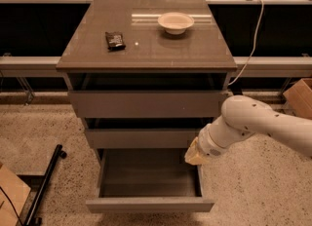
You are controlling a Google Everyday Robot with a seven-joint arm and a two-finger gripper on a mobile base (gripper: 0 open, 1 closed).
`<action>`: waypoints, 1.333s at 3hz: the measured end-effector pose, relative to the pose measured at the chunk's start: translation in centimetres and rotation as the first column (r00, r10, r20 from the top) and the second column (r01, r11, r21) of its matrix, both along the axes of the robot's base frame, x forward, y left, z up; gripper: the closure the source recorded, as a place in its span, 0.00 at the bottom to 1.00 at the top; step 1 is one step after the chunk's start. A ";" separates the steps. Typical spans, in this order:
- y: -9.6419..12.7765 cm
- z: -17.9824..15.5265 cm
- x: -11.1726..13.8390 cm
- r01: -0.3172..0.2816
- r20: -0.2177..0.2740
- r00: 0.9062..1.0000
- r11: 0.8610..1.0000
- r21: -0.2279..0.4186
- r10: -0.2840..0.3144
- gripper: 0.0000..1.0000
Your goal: Close bottom drawer
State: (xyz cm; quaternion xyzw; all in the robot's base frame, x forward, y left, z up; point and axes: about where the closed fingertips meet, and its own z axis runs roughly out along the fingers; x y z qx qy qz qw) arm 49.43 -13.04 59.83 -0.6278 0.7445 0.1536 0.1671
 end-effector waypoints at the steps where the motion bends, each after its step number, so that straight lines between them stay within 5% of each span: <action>1: 0.4 -3.2 0.0 0.002 -0.021 1.000 0.996 0.090 0.000 1.00; 3: 1.7 -13.1 0.0 0.014 -0.112 0.994 0.977 0.213 0.010 1.00; 4: 1.9 -13.4 0.0 0.011 -0.111 0.994 0.979 0.206 0.013 1.00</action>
Offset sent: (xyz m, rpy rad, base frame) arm 0.0062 0.0105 -0.1285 0.2179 0.0763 0.0061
